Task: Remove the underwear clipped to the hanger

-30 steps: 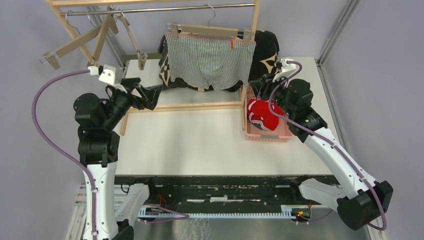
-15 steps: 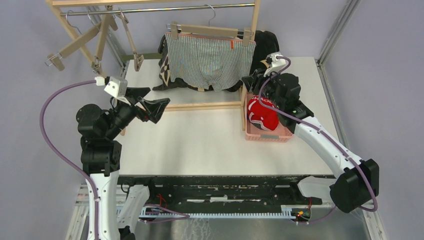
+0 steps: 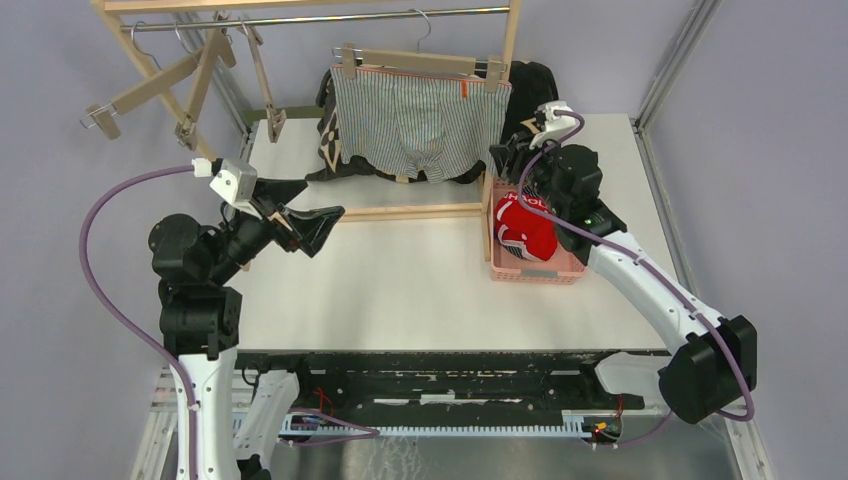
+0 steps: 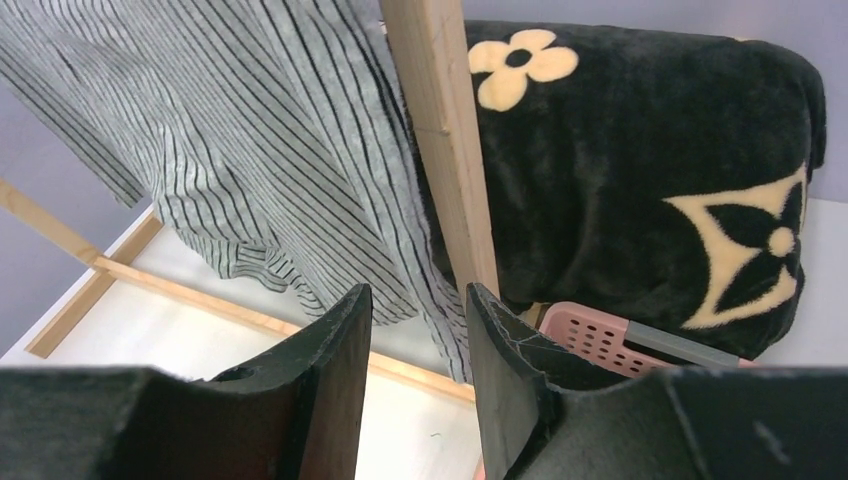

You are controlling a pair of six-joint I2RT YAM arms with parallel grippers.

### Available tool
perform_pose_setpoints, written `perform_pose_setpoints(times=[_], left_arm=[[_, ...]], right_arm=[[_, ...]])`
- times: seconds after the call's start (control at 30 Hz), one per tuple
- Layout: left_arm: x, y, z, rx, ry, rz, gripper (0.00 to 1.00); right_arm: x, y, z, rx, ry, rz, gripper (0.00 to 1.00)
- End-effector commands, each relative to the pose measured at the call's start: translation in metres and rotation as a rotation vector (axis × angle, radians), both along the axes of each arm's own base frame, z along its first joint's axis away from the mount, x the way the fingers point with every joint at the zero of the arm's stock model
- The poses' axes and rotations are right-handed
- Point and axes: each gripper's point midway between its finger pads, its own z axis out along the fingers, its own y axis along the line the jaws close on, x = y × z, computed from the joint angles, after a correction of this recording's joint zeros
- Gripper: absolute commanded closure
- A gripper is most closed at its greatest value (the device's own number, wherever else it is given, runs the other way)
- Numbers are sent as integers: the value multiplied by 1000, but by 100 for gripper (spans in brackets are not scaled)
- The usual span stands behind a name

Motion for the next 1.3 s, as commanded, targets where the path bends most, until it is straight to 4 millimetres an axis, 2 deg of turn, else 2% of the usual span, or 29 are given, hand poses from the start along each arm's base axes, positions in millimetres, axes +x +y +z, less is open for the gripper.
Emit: perform_pose_setpoints(times=[0.0,0.23,0.27,0.3,0.4,0.43,0.6,0.7,0.8,0.9,1.07,1.13,1.27], left_arm=[[-7,-4,4,-1,-12,-32,1],[-1,0,1,-8,2,-1,1],[1,0,0,-9,9,1,1],[4,1,-2,-8,14,4,1],[9,4,-5,-6,23,30,1],[11,5,-6,-5,22,36,1],[21,5,-5,-25,24,35,1],[33,4,7,-34,23,35,1],[46,-2,22,-37,16,30,1],[60,-18,33,-33,12,35,1],[79,-60,34,30,43,12,1],[87,-65,35,29,52,16,1],[94,-62,46,4,37,56,1]], right_arm=[[12,-6,32,18,-100,-52,52],[26,14,25,54,-71,8,54],[27,16,24,59,-68,18,57],[27,18,25,63,-66,29,63],[23,20,25,68,-63,42,91],[21,18,25,69,-64,39,98],[3,17,24,73,-69,66,99],[-16,26,27,86,-70,132,99],[-37,44,25,63,-68,204,99],[-62,66,20,19,-73,262,99],[-104,106,6,-43,-73,374,99],[-113,115,1,-66,-69,397,99],[-124,126,-11,-98,-53,431,99]])
